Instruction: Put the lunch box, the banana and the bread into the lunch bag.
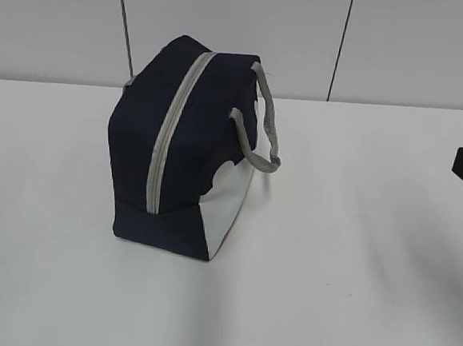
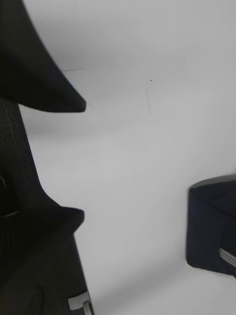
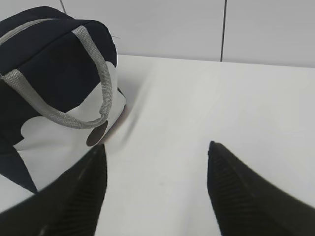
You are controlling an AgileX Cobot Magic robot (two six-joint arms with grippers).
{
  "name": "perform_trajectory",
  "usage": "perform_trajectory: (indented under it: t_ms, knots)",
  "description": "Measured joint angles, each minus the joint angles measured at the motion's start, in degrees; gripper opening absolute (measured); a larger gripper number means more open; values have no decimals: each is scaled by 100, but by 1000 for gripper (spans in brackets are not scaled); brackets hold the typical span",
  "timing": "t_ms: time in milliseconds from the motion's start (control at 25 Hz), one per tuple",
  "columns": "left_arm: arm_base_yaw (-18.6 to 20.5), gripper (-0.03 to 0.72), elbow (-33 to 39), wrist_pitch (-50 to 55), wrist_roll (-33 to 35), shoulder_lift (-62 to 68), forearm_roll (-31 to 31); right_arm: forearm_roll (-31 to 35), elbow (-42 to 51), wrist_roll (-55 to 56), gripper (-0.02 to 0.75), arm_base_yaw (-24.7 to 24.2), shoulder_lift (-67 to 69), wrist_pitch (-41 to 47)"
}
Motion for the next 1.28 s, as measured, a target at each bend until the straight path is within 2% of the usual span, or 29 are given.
perform_trajectory:
  t_ms: [80,200,400,560,680,720,840,1280]
  knots:
    - [0,424,0,0,0,0,0,556,38,-848,474,0,0,75]
    - [0,424,0,-2,0,0,5,1967,100,-2371,474,0,49,288]
    - [0,424,0,-2,0,0,5,5288,114,-5555,474,11,57,1004]
    - [0,424,0,-2,0,0,5,7883,22,-8285,473,237,57,1914]
    - [0,424,0,-2,0,0,5,9289,-353,-9882,473,418,31,2933]
    - [0,424,0,-2,0,0,5,9578,-521,-10188,474,449,-7,3311]
    - [0,424,0,-7,0,0,5,9898,-952,-10531,474,475,-158,4267]
    - [0,424,0,-7,0,0,5,9983,-1260,-10624,473,420,-1519,6120]
